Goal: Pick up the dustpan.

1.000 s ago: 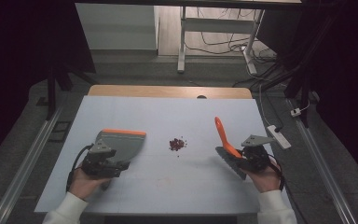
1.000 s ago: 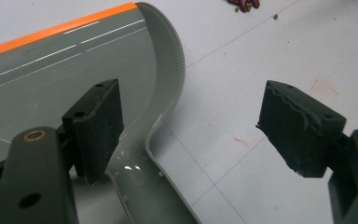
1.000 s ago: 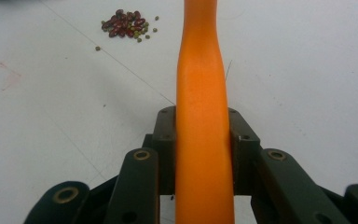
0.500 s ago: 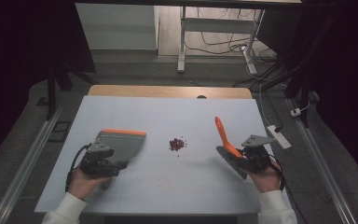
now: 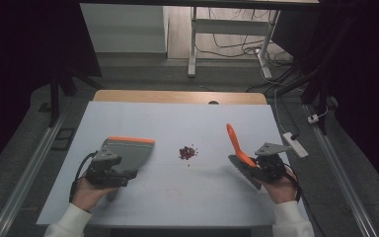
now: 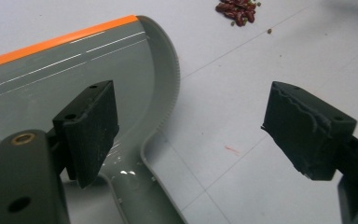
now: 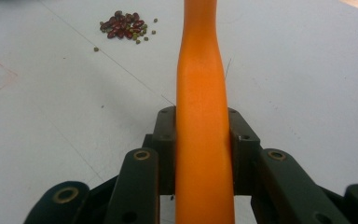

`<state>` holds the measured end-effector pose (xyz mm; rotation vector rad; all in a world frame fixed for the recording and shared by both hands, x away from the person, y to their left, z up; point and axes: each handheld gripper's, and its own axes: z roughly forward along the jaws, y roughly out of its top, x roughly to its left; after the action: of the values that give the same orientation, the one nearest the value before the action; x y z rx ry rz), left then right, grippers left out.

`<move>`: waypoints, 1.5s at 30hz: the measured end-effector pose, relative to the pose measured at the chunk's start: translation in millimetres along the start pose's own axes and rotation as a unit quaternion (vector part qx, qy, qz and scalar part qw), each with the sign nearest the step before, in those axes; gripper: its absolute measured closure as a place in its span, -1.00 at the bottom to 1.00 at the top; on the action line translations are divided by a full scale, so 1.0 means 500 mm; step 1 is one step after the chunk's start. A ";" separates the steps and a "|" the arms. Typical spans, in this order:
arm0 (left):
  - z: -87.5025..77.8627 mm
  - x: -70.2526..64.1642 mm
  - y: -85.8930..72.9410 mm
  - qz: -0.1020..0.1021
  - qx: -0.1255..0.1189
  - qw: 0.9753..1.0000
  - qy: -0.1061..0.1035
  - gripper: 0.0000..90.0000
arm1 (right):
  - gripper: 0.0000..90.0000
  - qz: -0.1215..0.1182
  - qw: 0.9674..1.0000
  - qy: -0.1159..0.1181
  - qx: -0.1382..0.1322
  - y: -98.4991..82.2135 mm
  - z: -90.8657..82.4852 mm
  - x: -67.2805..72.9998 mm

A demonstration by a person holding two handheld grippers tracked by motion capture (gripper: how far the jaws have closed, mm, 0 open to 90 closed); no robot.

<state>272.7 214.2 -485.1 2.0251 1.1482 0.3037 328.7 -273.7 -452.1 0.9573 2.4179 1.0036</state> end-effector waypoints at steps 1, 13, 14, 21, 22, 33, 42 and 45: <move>0.001 -0.001 0.002 -0.003 0.001 1.000 -0.001 -0.61 | 0.55 0.000 1.000 0.000 -0.001 0.000 -0.001 -0.001; -0.012 -0.027 0.054 -0.007 0.028 0.999 0.036 -0.58 | 0.55 -0.003 1.000 0.003 -0.004 -0.002 -0.001 -0.002; -0.014 -0.028 0.059 -0.009 0.033 0.998 0.045 -0.58 | 0.55 -0.003 1.000 0.003 -0.004 -0.001 -0.003 -0.001; -0.028 -0.019 0.060 -0.042 0.036 0.997 0.061 -0.57 | 0.55 -0.005 1.000 0.002 -0.007 0.000 -0.005 0.000; -0.028 -0.015 0.058 -0.049 0.040 0.996 0.065 -0.57 | 0.55 -0.006 1.000 0.002 -0.006 0.000 -0.004 0.000; -0.026 0.008 0.038 -0.117 0.057 0.987 0.094 -0.57 | 0.55 -0.012 1.000 0.006 0.004 -0.001 0.007 0.007; -0.003 0.026 0.014 -0.161 0.096 0.978 0.096 -0.67 | 0.55 -0.012 1.000 0.010 0.009 -0.002 0.012 0.010; 0.001 0.029 0.010 -0.168 0.104 0.975 0.101 -0.69 | 0.55 -0.013 1.000 0.010 0.010 -0.002 0.014 0.011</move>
<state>284.0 224.3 -484.0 1.9640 1.6850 0.2272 328.0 -267.2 -458.0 0.9236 2.4550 0.9845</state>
